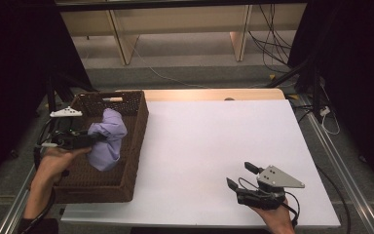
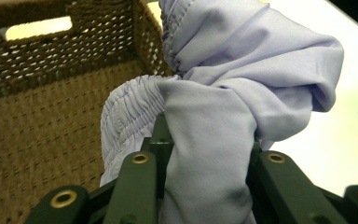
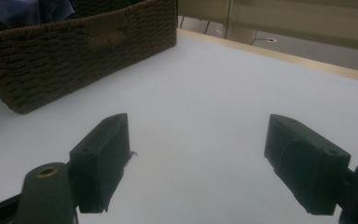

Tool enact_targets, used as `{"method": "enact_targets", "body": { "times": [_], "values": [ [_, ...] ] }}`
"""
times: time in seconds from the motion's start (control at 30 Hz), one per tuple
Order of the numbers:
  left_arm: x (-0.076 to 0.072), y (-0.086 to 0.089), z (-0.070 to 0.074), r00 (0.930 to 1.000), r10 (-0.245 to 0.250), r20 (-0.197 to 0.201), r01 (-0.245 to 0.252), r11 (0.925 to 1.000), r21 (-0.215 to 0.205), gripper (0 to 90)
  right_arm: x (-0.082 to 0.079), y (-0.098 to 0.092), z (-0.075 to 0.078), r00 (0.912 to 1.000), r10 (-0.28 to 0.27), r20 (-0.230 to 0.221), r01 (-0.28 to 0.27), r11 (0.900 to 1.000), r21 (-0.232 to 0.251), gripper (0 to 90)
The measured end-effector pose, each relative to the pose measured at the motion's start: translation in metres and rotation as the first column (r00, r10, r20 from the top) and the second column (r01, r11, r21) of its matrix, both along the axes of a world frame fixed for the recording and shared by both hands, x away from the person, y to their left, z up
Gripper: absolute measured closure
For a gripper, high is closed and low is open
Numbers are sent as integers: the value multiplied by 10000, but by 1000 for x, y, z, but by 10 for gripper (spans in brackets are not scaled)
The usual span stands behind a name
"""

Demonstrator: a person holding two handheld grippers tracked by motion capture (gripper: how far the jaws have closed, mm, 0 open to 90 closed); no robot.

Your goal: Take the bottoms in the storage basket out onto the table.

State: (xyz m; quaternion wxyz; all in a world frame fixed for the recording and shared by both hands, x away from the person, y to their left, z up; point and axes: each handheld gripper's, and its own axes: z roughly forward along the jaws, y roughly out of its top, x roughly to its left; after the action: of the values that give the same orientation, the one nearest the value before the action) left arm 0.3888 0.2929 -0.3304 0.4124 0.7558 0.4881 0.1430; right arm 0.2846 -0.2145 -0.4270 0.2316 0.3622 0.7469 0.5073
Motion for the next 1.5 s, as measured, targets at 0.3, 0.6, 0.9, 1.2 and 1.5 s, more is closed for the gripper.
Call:
{"method": "enact_targets", "body": {
  "times": [0.3, 0.6, 0.9, 1.2, 1.5],
  "values": [
    [-3, -10, 6, 9980, -611, 169, 621, 9958, -675, 688, 0, 0, 0, 10000, -37, -14, 37, 10000, 18, 232],
    [-6, -25, 12, 9939, -1004, 463, 1052, 9878, -1148, 689, 1, -1, 0, 9999, -112, 10, 112, 9999, 30, 232],
    [-6, -49, 20, 9846, -1583, 739, 1681, 9737, -1540, 689, 0, -3, 1, 9998, -202, 76, 202, 9998, 85, 232],
    [0, -80, 26, 9721, -2133, 977, 2278, 9580, -1743, 689, 1, -4, 1, 9997, -243, 44, 243, 9996, 110, 232],
    [7, -113, 25, 9596, -2648, 954, 2779, 9449, -1733, 689, 1, -5, 1, 9996, -271, 62, 270, 9995, 147, 232]
  ]
}}
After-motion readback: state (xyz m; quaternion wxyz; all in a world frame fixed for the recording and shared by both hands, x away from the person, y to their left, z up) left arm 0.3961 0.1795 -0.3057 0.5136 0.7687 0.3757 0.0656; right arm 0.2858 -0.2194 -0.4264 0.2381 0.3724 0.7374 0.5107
